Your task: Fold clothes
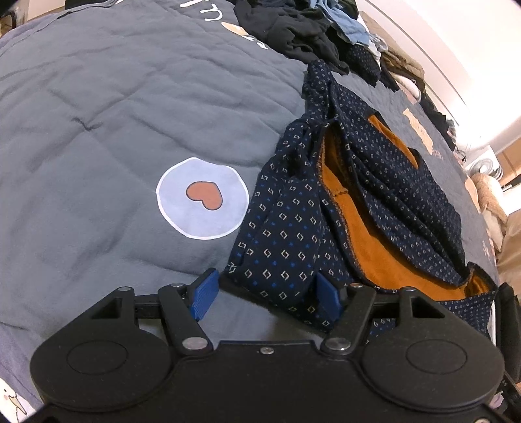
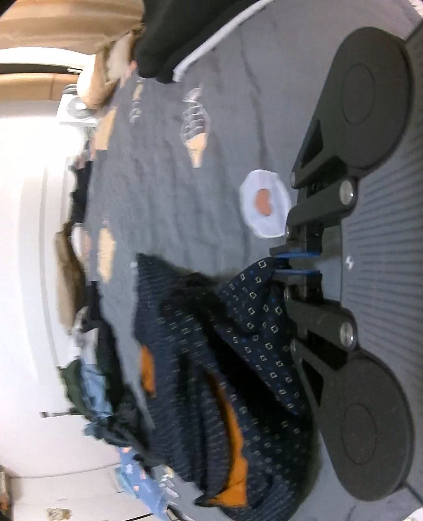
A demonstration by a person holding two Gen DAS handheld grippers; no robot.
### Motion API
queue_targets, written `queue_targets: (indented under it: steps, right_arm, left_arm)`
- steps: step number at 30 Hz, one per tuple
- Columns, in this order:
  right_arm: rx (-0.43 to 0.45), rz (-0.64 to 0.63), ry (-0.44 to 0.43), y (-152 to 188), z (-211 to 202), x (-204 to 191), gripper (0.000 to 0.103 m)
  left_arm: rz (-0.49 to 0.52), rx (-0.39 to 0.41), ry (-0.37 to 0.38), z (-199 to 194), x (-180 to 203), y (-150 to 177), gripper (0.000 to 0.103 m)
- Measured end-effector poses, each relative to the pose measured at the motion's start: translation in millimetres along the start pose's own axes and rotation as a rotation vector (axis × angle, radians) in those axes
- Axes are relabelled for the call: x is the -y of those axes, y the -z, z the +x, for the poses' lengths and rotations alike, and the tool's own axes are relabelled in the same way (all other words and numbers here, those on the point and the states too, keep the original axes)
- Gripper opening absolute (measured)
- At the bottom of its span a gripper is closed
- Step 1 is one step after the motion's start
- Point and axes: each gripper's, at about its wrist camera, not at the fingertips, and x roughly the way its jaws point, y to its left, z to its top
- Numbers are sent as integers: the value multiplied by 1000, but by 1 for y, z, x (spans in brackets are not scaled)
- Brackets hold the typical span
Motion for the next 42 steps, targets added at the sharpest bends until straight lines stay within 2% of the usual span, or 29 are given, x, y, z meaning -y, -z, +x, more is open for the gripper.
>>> queue_targets:
  steps: [1,5,6,8,11,13,15,17,22,23,25,30,33,37,41,42]
  right_arm:
    - [-15,-8,14,2,4,0,6]
    - [-1,87,-33,0,-2,9,6]
    - [-28,91,-42,1,1,9,6]
    - [-81,105,-28,4,8,12,6]
    - [-93,158,-45,4,5,21,9]
    - [-75,250,-94,4,-2,33,10]
    - [-65,347,-149,5,-5,43,14]
    - [-70,436,-198,6,-4,47,29]
    - [-86,543,-277,6,7,40,40]
    - [-97,557,-277,6,10,38,40]
    - [-109,578,-268,8,15,34,40]
    - [-137,619,-226,15,25,34,41]
    - [-145,702,-243,21,29,40,41]
    - [-131,786,-276,27,29,46,41]
    - [-129,868,-315,29,36,46,42]
    - [-128,875,-324,29,37,45,42]
  left_arm:
    - [6,-4,2,0,1,0,64]
    - [16,-14,5,1,2,1,61]
    - [9,-18,10,0,1,1,61]
    - [-28,-18,30,-5,-5,1,61]
    - [-90,-4,61,-15,-13,-1,61]
    - [-132,2,91,-20,-20,-2,62]
    - [-148,9,108,-21,-23,-3,63]
    - [-143,10,108,-19,-19,-3,63]
    - [-102,1,87,-7,-6,0,61]
    - [-95,0,78,-4,-5,1,61]
    - [-91,1,62,0,-3,2,47]
    - [-103,11,49,4,-4,2,46]
    - [-103,8,48,6,-3,3,55]
    - [-87,7,44,7,-2,3,55]
    - [-76,16,39,8,0,4,52]
    - [-70,20,36,7,1,4,47]
